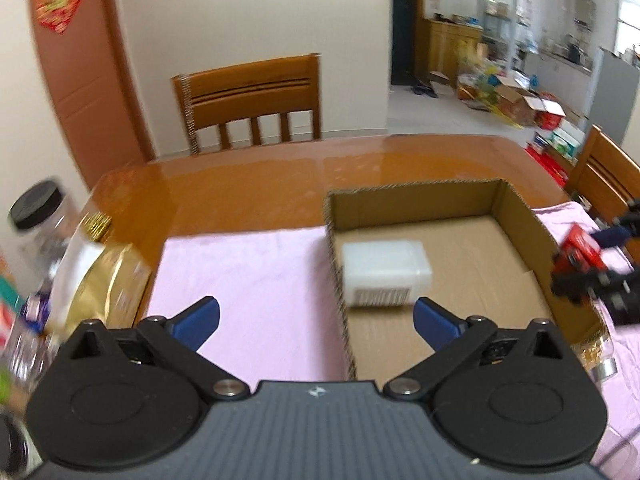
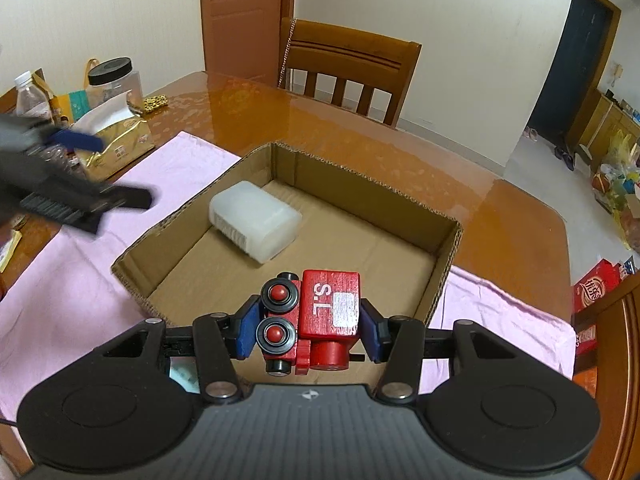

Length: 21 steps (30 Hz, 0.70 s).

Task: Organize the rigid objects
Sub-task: 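Carry the jug and train into the cardboard box and open both tools, then move the right tool back toward the clear plastic jar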

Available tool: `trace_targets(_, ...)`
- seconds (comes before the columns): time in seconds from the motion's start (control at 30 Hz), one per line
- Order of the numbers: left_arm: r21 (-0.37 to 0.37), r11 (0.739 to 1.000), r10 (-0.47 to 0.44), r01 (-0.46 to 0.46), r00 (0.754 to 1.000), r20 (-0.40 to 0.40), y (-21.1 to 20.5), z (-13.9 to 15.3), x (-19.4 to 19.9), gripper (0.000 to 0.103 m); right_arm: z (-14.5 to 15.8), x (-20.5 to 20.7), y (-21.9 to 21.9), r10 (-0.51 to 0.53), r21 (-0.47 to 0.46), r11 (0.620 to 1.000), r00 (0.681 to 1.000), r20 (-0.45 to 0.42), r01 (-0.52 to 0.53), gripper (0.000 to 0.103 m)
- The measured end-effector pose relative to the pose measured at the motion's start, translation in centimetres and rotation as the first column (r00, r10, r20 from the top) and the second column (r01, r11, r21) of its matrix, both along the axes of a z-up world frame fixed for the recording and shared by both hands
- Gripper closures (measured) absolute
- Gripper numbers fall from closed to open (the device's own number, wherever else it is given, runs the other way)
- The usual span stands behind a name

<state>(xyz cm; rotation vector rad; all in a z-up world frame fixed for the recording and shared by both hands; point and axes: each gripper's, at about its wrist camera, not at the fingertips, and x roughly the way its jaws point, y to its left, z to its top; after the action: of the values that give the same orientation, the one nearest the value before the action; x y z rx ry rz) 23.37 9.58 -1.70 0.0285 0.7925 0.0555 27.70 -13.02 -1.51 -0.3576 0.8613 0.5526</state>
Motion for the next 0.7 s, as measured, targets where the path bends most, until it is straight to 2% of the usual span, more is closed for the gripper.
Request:
trace_targets(0.17,-0.042,0.997,0.062,-0.063,0.998,-0.033,1.0,-1.2,-2.2,0.001,-0.8,3.1,0.8,-0.003,-0.025,1.000,1.000,-0.003,0.002,0.048)
trace_targets(0.37,-0.024,0.992,0.121,-0.122,0.991,-0.051,2.1,-2.3,-4.0,0.001,-1.4,7.0,1.9,-0.009,-0.049,0.999,1.000,0.026,0.010,0.047)
trace_targets(0.4,-0.029,0.991,0.127,-0.129,0.991,-0.052,2.2,-2.3,-4.2,0.001,-1.6,7.5,2.1,-0.013,-0.065,0.998,0.999,0.035,0.016,0.043)
trace_targets(0.47,-0.035,0.989,0.145,-0.147,0.988,-0.051,2.6,-2.3,-4.6,0.001,-2.0,8.2,2.3,-0.018,-0.082,0.996,0.999,0.039,0.022,0.023)
trace_targets(0.5,-0.035,0.988,0.149,-0.151,0.987,-0.052,2.7,-2.4,-4.7,0.001,-2.0,8.2,2.2,-0.026,-0.075,0.997,0.999,0.046,0.030,0.008)
trace_targets(0.53,-0.036,0.987,0.152,-0.155,0.987,-0.056,2.8,-2.4,-4.7,0.001,-2.0,8.1,2.1,-0.036,-0.065,0.997,0.998,0.058,0.040,0.000)
trace_targets(0.7,-0.033,0.987,0.154,-0.156,0.987,-0.055,2.9,-2.6,-4.8,0.001,-1.4,6.8,1.7,-0.062,-0.039,0.997,0.997,0.048,0.064,0.000)
